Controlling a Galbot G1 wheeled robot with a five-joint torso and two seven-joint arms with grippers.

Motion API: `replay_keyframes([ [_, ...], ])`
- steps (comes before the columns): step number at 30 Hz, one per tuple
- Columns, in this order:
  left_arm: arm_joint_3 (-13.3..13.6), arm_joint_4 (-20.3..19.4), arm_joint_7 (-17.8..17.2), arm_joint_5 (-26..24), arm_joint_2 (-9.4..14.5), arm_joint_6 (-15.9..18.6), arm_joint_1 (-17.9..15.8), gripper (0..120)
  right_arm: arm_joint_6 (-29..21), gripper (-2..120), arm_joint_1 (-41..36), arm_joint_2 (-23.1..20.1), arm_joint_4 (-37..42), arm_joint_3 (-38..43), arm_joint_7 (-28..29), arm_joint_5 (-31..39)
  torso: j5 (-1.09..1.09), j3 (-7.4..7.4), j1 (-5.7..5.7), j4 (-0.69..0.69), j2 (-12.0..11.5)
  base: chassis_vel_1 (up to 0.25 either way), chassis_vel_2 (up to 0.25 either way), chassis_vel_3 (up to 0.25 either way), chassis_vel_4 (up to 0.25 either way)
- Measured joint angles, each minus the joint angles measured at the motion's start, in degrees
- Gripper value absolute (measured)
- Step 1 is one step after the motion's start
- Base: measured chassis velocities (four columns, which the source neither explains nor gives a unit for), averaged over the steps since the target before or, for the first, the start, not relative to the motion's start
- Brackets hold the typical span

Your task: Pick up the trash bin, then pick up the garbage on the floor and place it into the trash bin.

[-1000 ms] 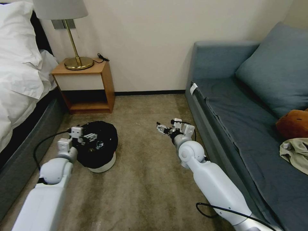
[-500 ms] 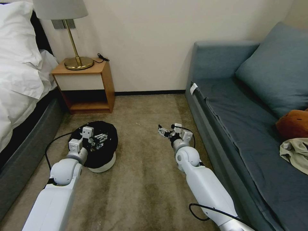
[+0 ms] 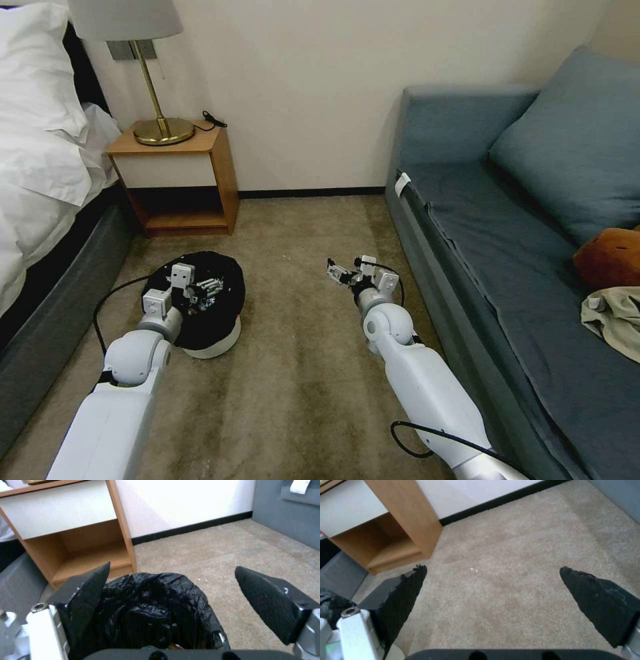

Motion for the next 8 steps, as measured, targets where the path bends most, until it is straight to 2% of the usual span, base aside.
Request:
replay_keyframes([
  [8, 0.0, 0.0, 0.0, 0.0, 0.0, 0.0, 0.0, 100, -0.1, 100, 0.0, 0.0, 0.1, 0.0, 0.1, 0.1, 0.00, 0.00, 0.00, 0.00, 0.0, 0.000, 0.000, 0.000, 0.000],
])
